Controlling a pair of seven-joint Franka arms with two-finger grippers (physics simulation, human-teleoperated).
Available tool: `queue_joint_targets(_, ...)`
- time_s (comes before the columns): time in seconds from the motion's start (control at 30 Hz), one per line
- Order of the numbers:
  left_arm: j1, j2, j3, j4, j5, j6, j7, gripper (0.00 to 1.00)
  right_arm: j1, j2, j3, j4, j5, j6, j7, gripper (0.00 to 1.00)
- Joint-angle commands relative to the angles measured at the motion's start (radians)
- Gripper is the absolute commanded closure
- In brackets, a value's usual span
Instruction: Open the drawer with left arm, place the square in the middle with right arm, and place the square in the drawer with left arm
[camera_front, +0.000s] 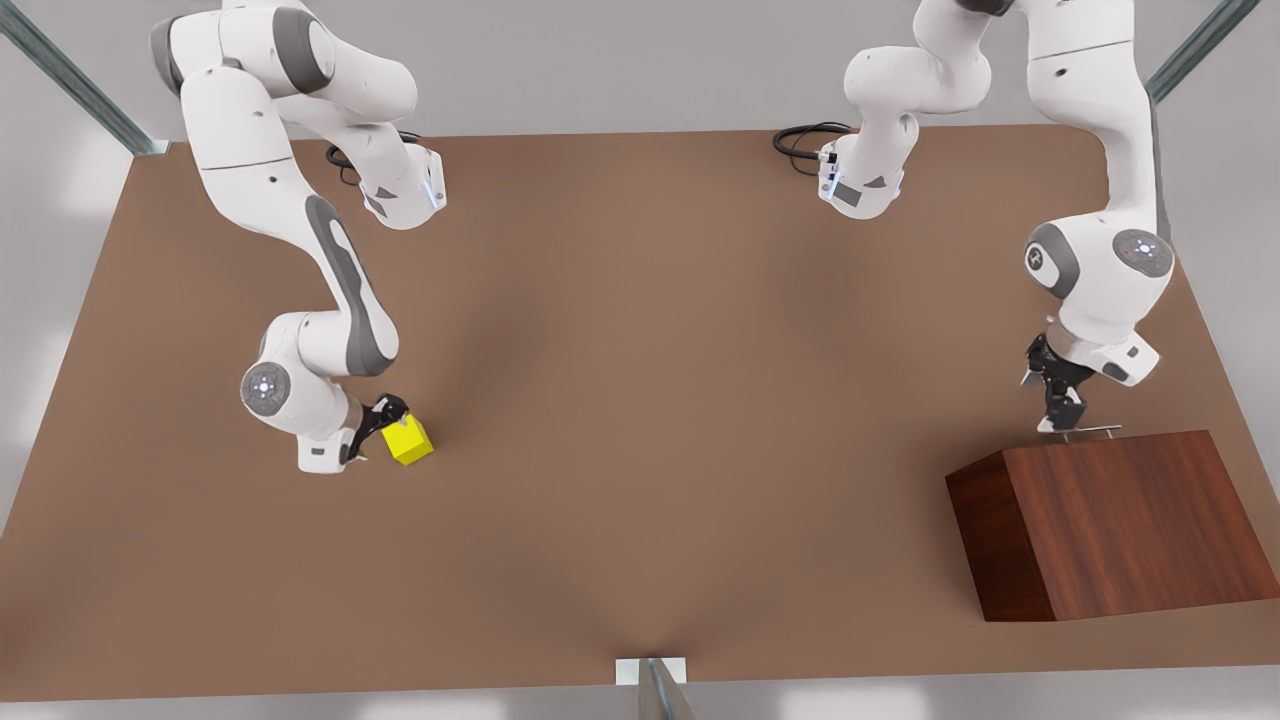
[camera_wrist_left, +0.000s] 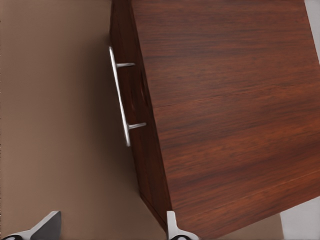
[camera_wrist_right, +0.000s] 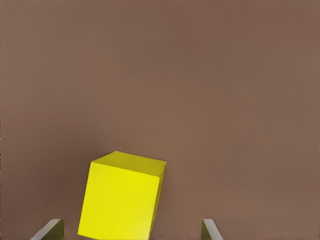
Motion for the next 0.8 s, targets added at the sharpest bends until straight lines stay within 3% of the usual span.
queue_joint_targets(0.0,0.001,0.0,0.002,-0.003,-0.001,0.0,0.0,0.0,0.001,0.0,0.0,-0.002,0.0,0.0,0.0,0.0)
queue_joint_targets(0.77,0.114,0.126,0.034,-0.017,-0.01,0.183,-0.003,0.0,0.015,0.078,0.026,-0.106,0.0,0.206,0.002,0.01)
